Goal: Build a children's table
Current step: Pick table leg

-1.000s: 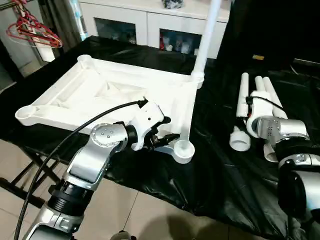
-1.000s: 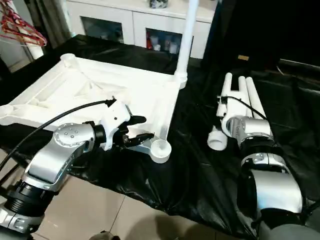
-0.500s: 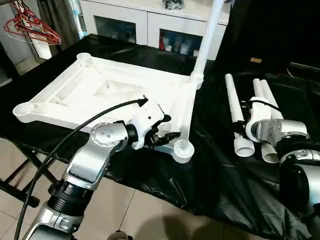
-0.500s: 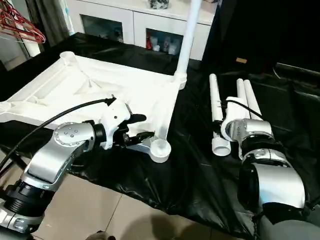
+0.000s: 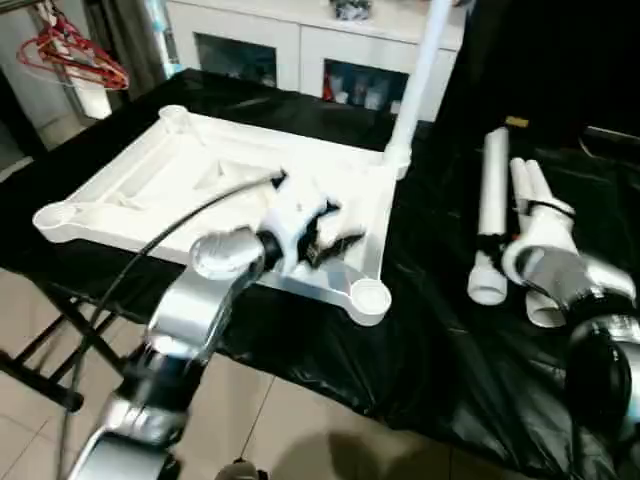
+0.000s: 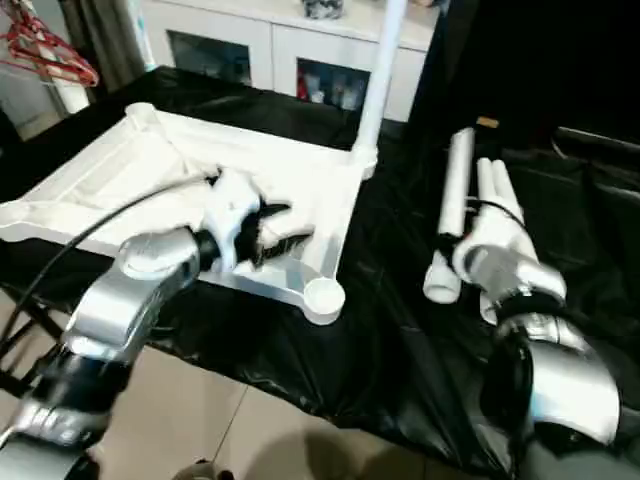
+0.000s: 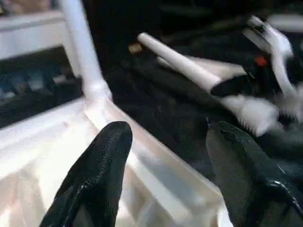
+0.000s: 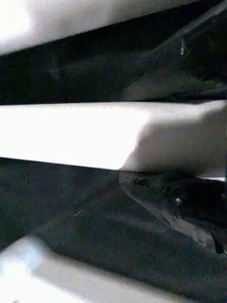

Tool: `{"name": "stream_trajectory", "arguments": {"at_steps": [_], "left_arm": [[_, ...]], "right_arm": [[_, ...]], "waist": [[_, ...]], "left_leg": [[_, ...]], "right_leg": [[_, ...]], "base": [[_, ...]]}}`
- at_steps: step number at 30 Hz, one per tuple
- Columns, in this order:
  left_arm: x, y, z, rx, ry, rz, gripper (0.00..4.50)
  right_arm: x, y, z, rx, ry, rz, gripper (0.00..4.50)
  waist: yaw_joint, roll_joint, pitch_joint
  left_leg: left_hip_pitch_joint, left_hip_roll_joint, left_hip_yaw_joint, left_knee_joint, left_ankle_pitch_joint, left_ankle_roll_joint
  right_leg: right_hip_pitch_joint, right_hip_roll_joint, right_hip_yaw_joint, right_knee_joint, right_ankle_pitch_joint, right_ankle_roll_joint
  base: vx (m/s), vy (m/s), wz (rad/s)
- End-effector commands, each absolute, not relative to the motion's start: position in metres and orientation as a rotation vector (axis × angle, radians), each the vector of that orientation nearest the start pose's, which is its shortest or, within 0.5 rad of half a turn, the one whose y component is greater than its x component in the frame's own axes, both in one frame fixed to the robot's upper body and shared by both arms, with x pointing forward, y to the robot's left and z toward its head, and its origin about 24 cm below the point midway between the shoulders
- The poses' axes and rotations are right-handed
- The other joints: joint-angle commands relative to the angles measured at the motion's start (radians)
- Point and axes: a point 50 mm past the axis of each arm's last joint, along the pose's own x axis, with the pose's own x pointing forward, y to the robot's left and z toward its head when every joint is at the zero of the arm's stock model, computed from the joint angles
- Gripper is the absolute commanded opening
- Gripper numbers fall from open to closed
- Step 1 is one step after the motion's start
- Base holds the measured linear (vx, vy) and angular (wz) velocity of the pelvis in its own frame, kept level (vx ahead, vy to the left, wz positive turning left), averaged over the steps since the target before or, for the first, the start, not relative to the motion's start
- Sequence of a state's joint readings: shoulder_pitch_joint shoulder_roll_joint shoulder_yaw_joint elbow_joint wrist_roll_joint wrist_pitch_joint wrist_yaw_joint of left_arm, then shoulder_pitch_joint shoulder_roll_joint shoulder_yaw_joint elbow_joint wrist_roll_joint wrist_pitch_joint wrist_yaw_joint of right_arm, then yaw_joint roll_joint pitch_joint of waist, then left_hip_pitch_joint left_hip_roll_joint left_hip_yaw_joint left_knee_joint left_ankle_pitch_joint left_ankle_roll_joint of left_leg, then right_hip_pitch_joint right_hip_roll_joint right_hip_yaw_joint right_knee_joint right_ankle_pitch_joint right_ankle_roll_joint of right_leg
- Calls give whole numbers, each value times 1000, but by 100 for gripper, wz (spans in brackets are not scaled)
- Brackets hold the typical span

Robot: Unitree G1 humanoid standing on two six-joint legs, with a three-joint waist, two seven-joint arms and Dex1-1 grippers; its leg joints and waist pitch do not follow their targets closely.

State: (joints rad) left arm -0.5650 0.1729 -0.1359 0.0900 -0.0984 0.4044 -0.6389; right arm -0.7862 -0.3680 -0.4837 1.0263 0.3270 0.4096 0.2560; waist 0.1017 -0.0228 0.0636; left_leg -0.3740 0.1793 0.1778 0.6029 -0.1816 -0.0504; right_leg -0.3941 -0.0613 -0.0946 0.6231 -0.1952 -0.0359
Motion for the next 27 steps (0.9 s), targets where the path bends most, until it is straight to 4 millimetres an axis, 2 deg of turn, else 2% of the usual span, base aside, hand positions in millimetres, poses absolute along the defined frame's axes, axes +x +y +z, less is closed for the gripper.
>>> {"name": "stream_trajectory", "arguments": {"at_steps": [1, 2, 3, 4, 5, 6, 7, 8, 9, 10, 11, 12, 13, 15, 16, 18, 19, 20, 22, 24, 25, 27], "left_arm": [[331, 82, 144, 113, -14, -831, 294], [333, 81, 145, 108, -19, -825, 294], [333, 81, 145, 109, -20, -824, 294], [335, 79, 147, 99, -28, -827, 294], [335, 79, 147, 99, -28, -827, 294], [337, 74, 152, 54, -35, -831, 294], [338, 73, 154, 30, -37, -831, 294], [338, 71, 156, 5, -40, -842, 294], [338, 69, 158, -26, -40, -859, 294], [338, 66, 161, -55, -39, -880, 294], [338, 66, 161, -55, -39, -880, 294], [337, 60, 166, -125, -29, -925, 294], [336, 59, 167, -137, -30, -934, 294], [334, 52, 175, -224, -32, -987, 294], [334, 49, 180, -271, -35, -1013, 294], [333, 45, 183, -315, -36, -1036, 294], [333, 42, 187, -350, -33, -1058, 294], [334, 38, 190, -368, -40, -1074, 294], [334, 36, 191, -377, -44, -1082, 294], [332, 31, 194, -425, -38, -1109, 294], [332, 31, 194, -435, -34, -1115, 294], [327, 28, 195, -494, -23, -1133, 294]], "right_arm": [[362, -261, 81, 571, 183, 33, 186], [360, -258, 86, 594, 107, 91, 186], [359, -257, 88, 602, 85, 107, 186], [354, -250, 91, 621, 12, 187, 186], [354, -250, 91, 621, 12, 187, 186], [344, -240, 96, 649, -60, 309, 186], [340, -236, 98, 664, -86, 362, 186], [336, -232, 101, 683, -107, 412, 186], [330, -228, 104, 717, -133, 480, 185], [324, -222, 109, 752, -157, 563, 185], [324, -222, 109, 752, -157, 563, 185], [312, -213, 115, 798, -184, 701, 185], [310, -211, 115, 799, -186, 722, 185], [301, -201, 118, 792, -180, 831, 185], [297, -196, 119, 790, -171, 879, 185], [294, -192, 120, 787, -160, 922, 185], [290, -187, 120, 785, -139, 966, 185], [288, -183, 120, 783, -117, 1007, 185], [287, -181, 120, 783, -105, 1023, 185], [286, -176, 119, 786, -77, 1055, 185], [285, -175, 119, 786, -72, 1060, 185], [285, -168, 116, 765, -34, 1079, 185]], "waist": [[3, -3, -83], [5, -2, -86], [5, -3, -87], [5, 2, -86], [8, 3, -86], [5, 4, -85], [13, 6, -85], [14, 6, -85], [17, 5, -84], [21, 7, -84], [20, 3, -81], [22, 4, -81], [31, 6, -82], [33, 5, -80], [32, 0, -78], [37, 2, -78], [42, -2, -77], [43, -11, -75], [46, -7, -75], [46, -16, -75], [49, -13, -77], [48, -16, -78]], "left_leg": [[6, 52, -16, -55, -78, 60], [3, 51, -17, -53, -67, 86], [2, 50, -17, -53, -60, 96], [1, 49, -18, -52, -61, 104], [4, 49, -15, -51, -64, 112], [-1, 51, -19, -53, -61, 117], [10, 55, -16, -51, -73, 125], [8, 56, -18, -53, -67, 129], [4, 57, -20, -55, -61, 127], [7, 59, -20, -55, -68, 124], [7, 58, -19, -56, -79, 123], [6, 59, -20, -57, -91, 113], [9, 60, -19, -55, -93, 111], [6, 60, -20, -57, -96, 103], [5, 59, -19, -58, -97, 95], [4, 58, -20, -59, -102, 85], [4, 56, -18, -57, -101, 79], [2, 55, -18, -58, -97, 79], [2, 55, -19, -59, -91, 78], [-1, 54, -19, -58, -86, 73], [-1, 53, -19, -57, -78, 70], [-1, 55, -20, -57, -64, 71]], "right_leg": [[65, -93, 61, -59, -7, -211], [68, -94, 60, -57, 21, -216], [69, -93, 60, -57, 26, -218], [66, -93, 58, -60, 16, -226], [64, -92, 59, -63, 16, -223], [67, -93, 58, -59, 10, -230], [59, -92, 60, -64, 2, -223], [62, -93, 59, -64, 3, -225], [63, -93, 56, -65, -11, -225], [60, -95, 57, -66, -28, -227], [60, -94, 57, -69, -43, -229], [60, -96, 56, -72, -76, -224], [59, -98, 57, -73, -87, -218], [58, -98, 56, -77, -112, -206], [58, -98, 57, -79, -128, -203], [57, -100, 57, -83, -160, -193], [56, -101, 58, -86, -179, -182], [57, -101, 57, -89, -199, -169], [55, -101, 57, -92, -221, -149], [56, -102, 57, -93, -241, -135], [56, -102, 56, -91, -240, -131], [55, -101, 56, -88, -219, -131]], "base": [[0, 0, 0], [0, 0, 0], [0, 0, 0], [0, 0, 0], [0, 0, 0], [0, 0, 0], [0, 0, 0], [0, 0, 0], [0, 0, 0], [0, 0, 0], [0, 0, 0], [0, 0, 0], [0, 0, 0], [0, 0, 0], [0, 0, 0], [0, 0, 0], [0, 0, 0], [0, 0, 0], [0, 0, 0], [0, 0, 0], [0, 0, 0], [0, 0, 0]]}}
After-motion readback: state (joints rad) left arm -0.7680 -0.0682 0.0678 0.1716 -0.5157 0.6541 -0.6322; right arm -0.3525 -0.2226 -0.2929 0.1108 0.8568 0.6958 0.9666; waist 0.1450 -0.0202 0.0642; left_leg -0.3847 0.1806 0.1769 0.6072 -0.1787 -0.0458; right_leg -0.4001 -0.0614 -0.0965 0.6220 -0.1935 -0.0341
